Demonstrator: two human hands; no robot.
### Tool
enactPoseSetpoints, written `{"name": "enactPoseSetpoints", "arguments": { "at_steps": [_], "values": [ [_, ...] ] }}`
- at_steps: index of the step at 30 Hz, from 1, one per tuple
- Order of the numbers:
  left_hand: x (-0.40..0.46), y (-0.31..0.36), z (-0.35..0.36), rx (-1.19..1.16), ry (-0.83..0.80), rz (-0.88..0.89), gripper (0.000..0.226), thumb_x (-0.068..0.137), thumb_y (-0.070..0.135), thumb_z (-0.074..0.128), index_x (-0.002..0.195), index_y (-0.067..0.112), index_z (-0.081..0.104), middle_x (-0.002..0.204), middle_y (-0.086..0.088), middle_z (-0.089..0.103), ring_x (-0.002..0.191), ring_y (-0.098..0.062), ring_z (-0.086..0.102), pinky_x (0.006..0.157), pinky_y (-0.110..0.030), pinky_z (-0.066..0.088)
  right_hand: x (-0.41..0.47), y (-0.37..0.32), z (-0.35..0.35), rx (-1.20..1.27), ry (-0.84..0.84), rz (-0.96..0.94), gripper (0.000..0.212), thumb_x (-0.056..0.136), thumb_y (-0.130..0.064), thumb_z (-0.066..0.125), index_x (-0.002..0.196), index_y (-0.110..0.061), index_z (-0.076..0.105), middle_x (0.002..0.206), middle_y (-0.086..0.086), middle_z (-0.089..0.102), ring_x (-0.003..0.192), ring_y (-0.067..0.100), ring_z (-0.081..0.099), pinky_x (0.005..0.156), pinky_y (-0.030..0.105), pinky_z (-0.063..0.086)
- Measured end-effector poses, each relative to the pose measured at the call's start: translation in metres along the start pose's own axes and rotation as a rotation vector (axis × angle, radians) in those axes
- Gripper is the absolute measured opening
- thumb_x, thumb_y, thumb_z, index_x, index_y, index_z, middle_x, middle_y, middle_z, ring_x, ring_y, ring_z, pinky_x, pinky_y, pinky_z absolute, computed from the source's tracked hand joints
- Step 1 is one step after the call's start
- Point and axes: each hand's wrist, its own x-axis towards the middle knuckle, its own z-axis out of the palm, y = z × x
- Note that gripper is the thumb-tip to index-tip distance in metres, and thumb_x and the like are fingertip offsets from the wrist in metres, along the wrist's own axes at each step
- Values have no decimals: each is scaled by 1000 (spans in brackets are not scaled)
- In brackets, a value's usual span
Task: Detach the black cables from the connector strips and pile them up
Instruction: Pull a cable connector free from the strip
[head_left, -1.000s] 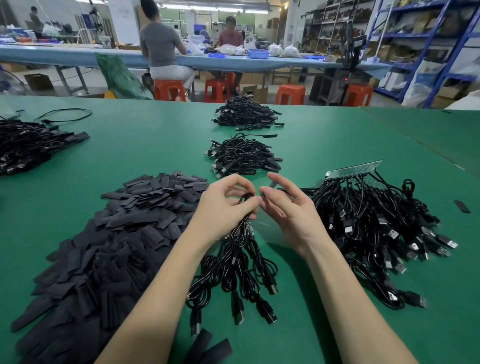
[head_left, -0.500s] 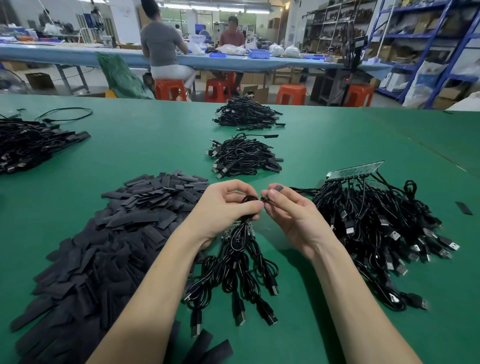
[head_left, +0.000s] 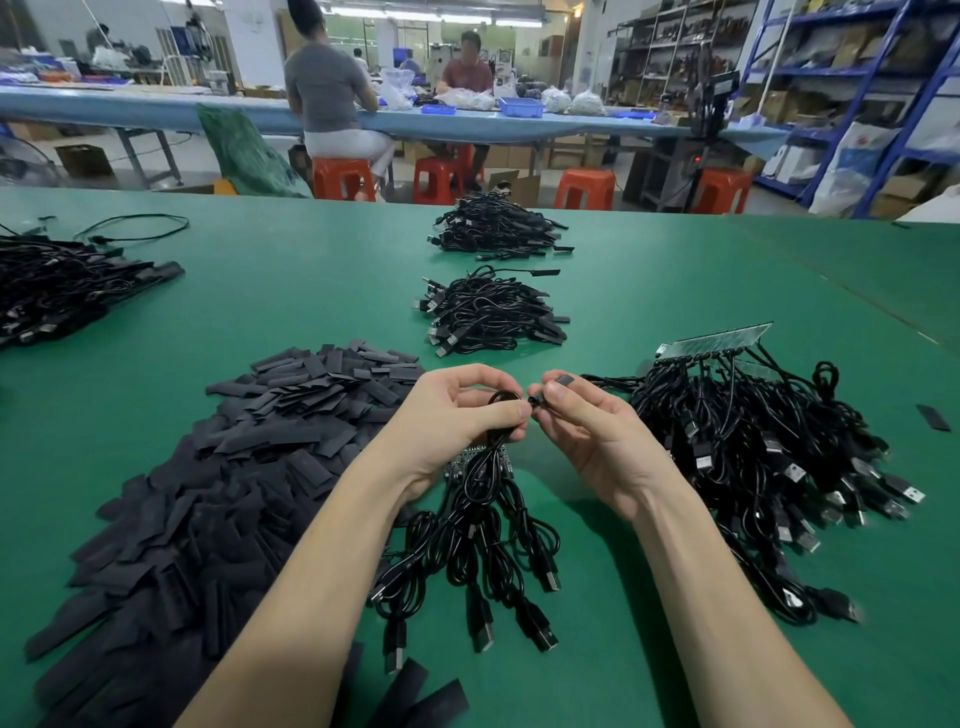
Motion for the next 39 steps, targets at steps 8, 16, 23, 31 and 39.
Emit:
{"name": "enactPoseSetpoints", "arguments": {
  "at_steps": [8, 16, 23, 31, 39],
  "values": [
    [1, -1, -1, 34, 16, 10, 14, 82, -3, 77, 91, 5, 69, 76, -13, 73, 63, -18, 70, 64, -21, 55, 0, 0, 0, -62, -20, -17, 17, 72, -7, 79, 88, -10, 77, 93, 13, 77, 83, 16, 74, 74, 18, 58],
    [1, -1, -3, 42, 30, -6, 15, 82, -2, 77, 93, 2, 69, 75, -13, 74, 62, -18, 69, 62, -20, 54, 0, 4, 6, -135, -19, -100, 37, 72, -10, 80, 107, -17, 75, 93, 15, 76, 81, 17, 72, 77, 22, 58],
    [3, -2, -2, -16, 50, -28, 16, 81, -1, 78, 93, 4, 69, 82, -14, 77, 63, -17, 71, 63, -21, 56, -1, 10, 14, -119, 23, -233, 30, 76, -13, 77, 105, -22, 79, 91, 13, 76, 85, 19, 73, 79, 25, 58],
    [3, -4, -2, -19, 31, -40, 14, 81, -3, 77, 89, 6, 70, 76, -13, 74, 63, -19, 69, 65, -23, 57, -3, 7, 14, -177, 61, -260, 26, 74, -17, 77, 99, -23, 82, 85, 7, 75, 80, 15, 70, 77, 24, 58],
    [5, -5, 1, -15, 59, -15, 15, 80, -1, 79, 90, 6, 70, 77, -11, 75, 62, -18, 70, 61, -20, 55, -1, 11, 17, -153, 99, -271, 26, 75, -16, 77, 97, -28, 83, 83, 8, 76, 78, 13, 71, 74, 23, 58]
  ]
}}
